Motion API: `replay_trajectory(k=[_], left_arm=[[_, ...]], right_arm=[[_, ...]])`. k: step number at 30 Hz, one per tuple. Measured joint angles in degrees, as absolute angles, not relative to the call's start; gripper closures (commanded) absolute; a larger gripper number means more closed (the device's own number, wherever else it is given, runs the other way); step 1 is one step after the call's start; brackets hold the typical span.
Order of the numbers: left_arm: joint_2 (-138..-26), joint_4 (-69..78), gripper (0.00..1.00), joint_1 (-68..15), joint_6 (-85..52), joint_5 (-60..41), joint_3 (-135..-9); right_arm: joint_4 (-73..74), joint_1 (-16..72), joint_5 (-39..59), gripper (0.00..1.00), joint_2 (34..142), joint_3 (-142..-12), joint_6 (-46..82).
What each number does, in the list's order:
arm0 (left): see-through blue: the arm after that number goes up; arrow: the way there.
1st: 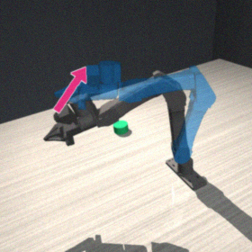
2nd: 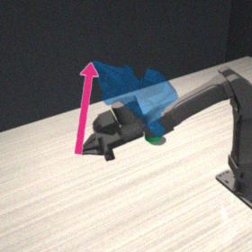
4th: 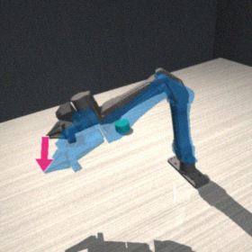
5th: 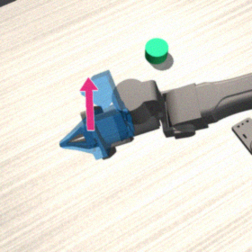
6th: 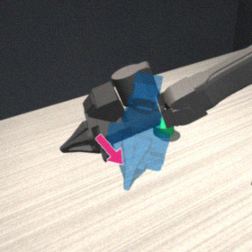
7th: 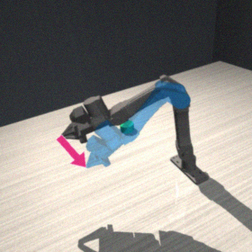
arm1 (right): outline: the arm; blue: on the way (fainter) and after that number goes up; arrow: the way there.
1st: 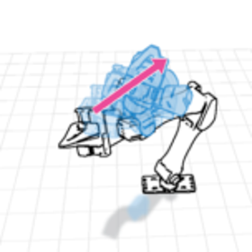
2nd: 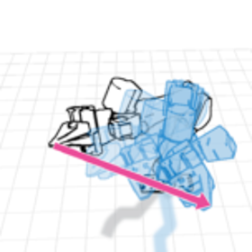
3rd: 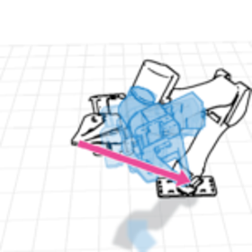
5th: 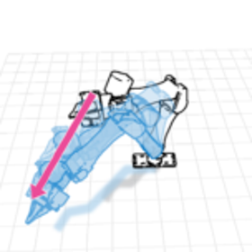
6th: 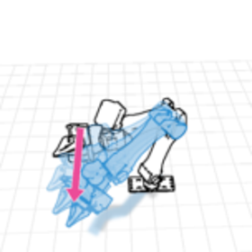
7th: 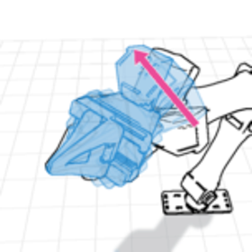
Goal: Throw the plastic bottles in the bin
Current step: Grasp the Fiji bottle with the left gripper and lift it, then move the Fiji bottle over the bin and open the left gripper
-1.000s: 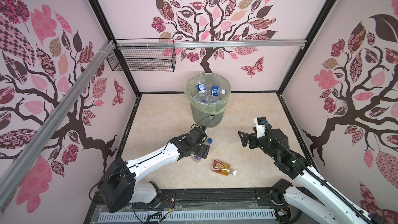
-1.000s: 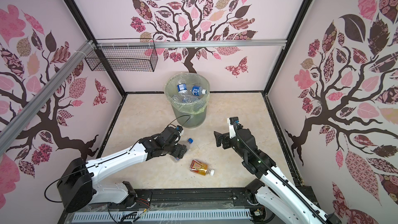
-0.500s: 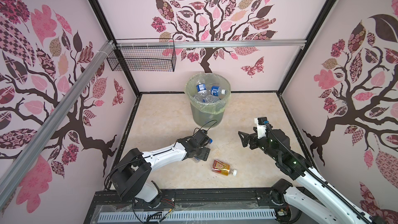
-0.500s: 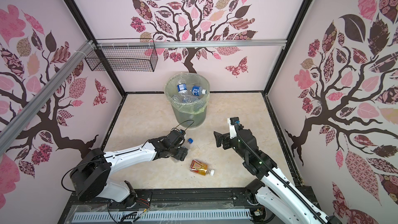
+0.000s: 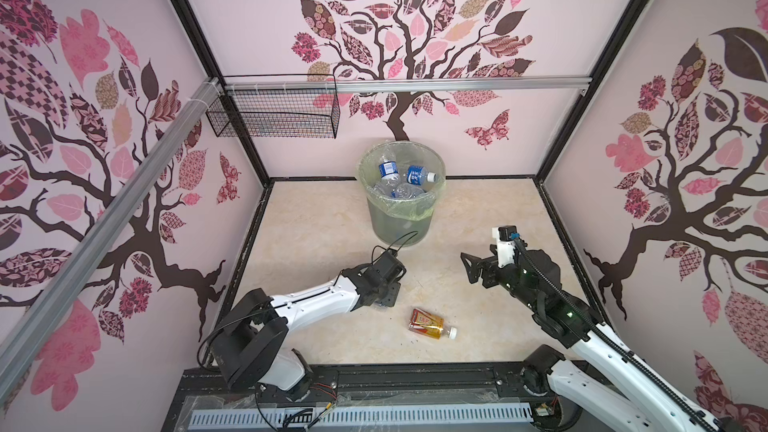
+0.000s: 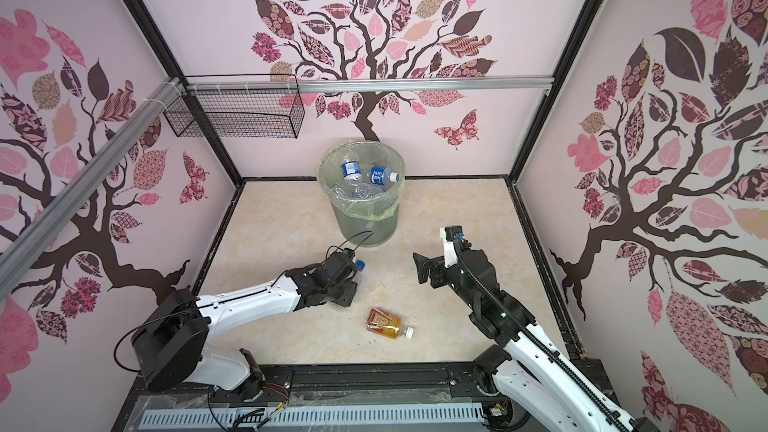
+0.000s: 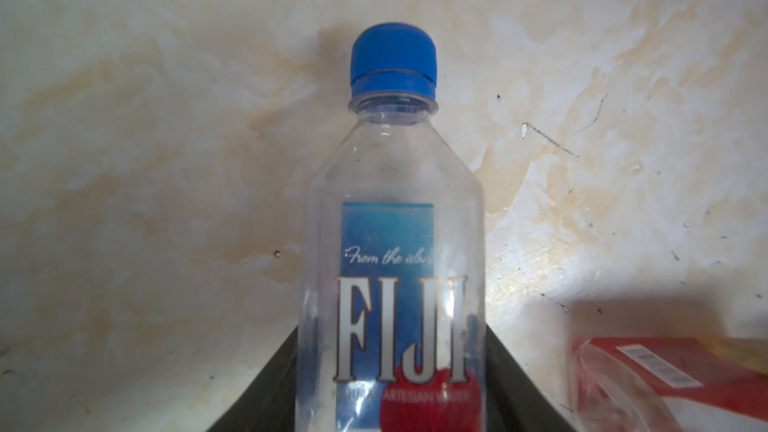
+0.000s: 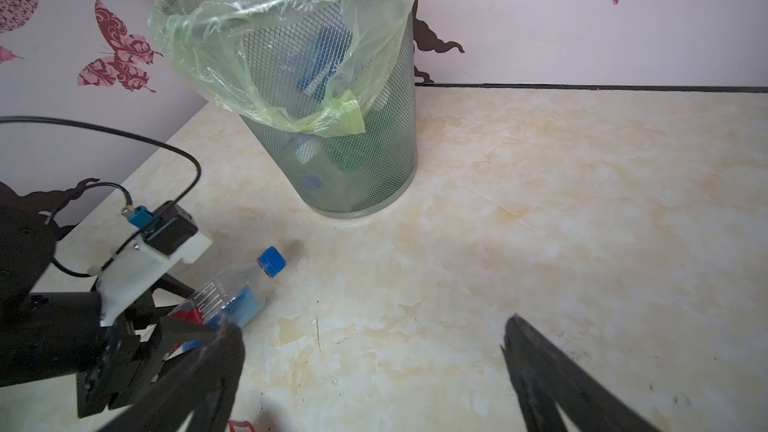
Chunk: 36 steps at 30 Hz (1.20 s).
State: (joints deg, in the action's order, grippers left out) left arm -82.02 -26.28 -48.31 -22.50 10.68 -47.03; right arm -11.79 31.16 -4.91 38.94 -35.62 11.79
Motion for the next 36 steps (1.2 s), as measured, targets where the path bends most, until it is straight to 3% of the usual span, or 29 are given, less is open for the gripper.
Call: replay_trajectory(k=[22,29,36], left_arm=[[-41.78,-40.16,0.53,-48.38,-22.41,25.89,-49.41],[-45.21,-40.03,0.52,-48.23,-19.33,27.49,-57.21],[-68.01,-36.47,0.49,-36.97,-15.22,18.81,-82.81]], right_arm=[[-11.75,31.16,-4.43,0.01,38.94,-35.62,11.75],[-11.75,31.16,-3.77,0.01,38.94,-35.62,11.77],[-11.77,31.16,-2.59,0.01,38.41,-35.62,11.77]])
